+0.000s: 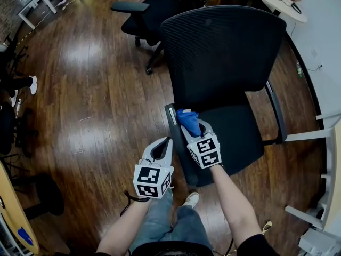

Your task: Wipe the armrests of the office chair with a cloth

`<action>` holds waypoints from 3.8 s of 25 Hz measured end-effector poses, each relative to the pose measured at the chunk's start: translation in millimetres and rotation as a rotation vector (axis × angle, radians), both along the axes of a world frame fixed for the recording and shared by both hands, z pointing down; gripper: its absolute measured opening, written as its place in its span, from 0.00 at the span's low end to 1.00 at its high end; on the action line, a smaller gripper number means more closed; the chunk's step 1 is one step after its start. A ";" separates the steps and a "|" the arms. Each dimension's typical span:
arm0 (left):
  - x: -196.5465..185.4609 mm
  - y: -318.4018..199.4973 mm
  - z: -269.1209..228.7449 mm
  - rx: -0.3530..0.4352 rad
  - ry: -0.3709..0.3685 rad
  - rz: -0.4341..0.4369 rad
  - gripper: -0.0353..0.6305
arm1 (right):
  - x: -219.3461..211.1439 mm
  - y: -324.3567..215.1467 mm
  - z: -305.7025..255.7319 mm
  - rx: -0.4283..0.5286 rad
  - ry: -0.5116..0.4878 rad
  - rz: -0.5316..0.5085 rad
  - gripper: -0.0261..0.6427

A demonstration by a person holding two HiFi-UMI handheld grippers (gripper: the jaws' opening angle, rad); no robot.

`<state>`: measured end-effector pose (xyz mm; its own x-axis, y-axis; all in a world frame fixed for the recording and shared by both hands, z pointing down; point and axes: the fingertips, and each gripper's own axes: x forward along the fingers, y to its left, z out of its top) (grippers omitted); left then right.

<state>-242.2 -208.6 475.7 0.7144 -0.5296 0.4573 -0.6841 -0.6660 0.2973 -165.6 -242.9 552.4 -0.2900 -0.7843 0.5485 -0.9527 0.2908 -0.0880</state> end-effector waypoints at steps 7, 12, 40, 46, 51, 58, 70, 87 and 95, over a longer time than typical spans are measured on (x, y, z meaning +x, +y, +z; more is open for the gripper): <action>7.0 30.8 -1.6 -0.007 -0.001 -0.008 0.06 | -3.5 36.8 -1.2 -0.011 -0.012 -0.010 0.24; 5.8 48.3 -2.2 -0.001 -0.006 -0.018 0.06 | -5.2 64.8 -1.8 -0.017 -0.015 -0.015 0.24; -4.4 162.7 13.6 -0.010 0.002 -0.091 0.06 | -17.9 231.1 12.5 -0.051 -0.079 0.009 0.24; -6.7 156.6 6.3 -0.002 0.013 -0.111 0.06 | -16.1 223.6 -9.8 -0.006 -0.079 0.031 0.24; -16.7 133.8 -4.7 0.012 0.022 -0.135 0.06 | -32.0 179.2 -54.5 0.082 -0.130 0.039 0.24; -46.9 78.4 -18.2 0.029 0.023 -0.165 0.06 | -78.0 103.6 -78.1 0.104 -0.210 0.041 0.24; -97.6 -25.3 -9.9 0.011 0.004 -0.159 0.06 | -99.6 -26.8 -48.0 0.034 -0.138 0.103 0.24; -106.5 -94.6 11.8 -0.014 0.005 -0.123 0.06 | -90.4 -110.9 -13.4 -0.077 -0.392 0.409 0.24; -110.6 -79.5 15.6 -0.022 0.003 -0.134 0.06 | -100.7 -84.3 -0.2 -0.114 -0.396 0.403 0.24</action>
<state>-352.8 -288.2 491.3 0.6393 -0.6103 0.4678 -0.7657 -0.5618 0.3133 -266.3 -327.1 552.2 -0.1806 -0.8178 0.5464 -0.8745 -0.1207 -0.4697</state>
